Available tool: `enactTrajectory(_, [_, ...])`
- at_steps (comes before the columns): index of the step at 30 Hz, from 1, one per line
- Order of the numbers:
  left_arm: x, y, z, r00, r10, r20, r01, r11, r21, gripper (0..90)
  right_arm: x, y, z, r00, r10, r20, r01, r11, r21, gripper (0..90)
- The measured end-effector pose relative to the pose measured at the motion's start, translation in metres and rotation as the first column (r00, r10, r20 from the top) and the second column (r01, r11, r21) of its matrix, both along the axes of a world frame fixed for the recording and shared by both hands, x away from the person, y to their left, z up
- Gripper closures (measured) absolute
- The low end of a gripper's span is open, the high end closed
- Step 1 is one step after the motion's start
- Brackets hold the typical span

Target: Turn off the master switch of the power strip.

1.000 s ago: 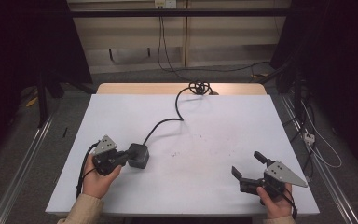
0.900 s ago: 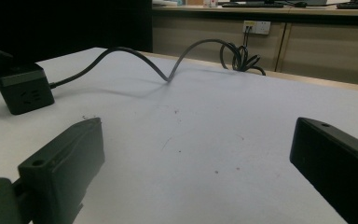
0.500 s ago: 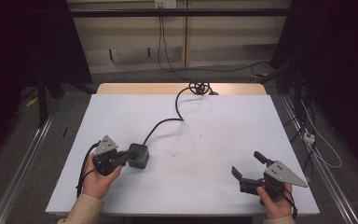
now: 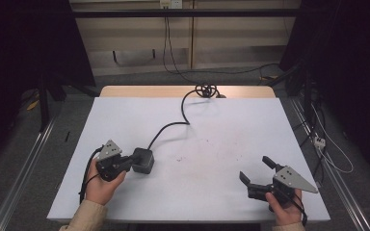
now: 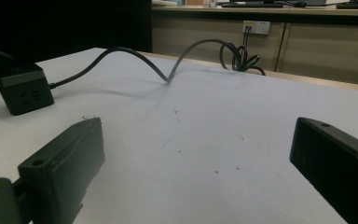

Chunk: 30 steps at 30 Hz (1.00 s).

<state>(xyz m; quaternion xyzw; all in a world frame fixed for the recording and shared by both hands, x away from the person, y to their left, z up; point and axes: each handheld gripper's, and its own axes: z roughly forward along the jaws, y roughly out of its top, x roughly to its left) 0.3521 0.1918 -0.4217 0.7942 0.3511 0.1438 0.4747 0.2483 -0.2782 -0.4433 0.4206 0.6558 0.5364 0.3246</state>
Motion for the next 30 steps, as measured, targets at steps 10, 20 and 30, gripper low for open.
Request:
enactTrajectory(10, [-0.0006,-0.0012,0.0002,1.0,0.005,0.001,-0.005,0.9999,0.013,90.0,-0.0002,0.0002,0.0001,1.0,0.001,0.001,-0.001,1.0,0.0,2.6])
enactTrajectory(20, [-0.0005,-0.0008,0.0003,0.9999,-0.002,0.01,0.002,0.9998,0.02,90.0,0.0001,0.0004,0.0,1.0,0.003,-0.001,-0.003,1.0,-0.001,2.6])
enactTrajectory(30, [0.0,-0.0006,0.0001,0.9999,0.005,-0.009,-0.005,1.0,-0.004,90.0,0.0006,0.0005,-0.0002,1.0,0.006,-0.001,-0.006,1.0,-0.001,2.6])
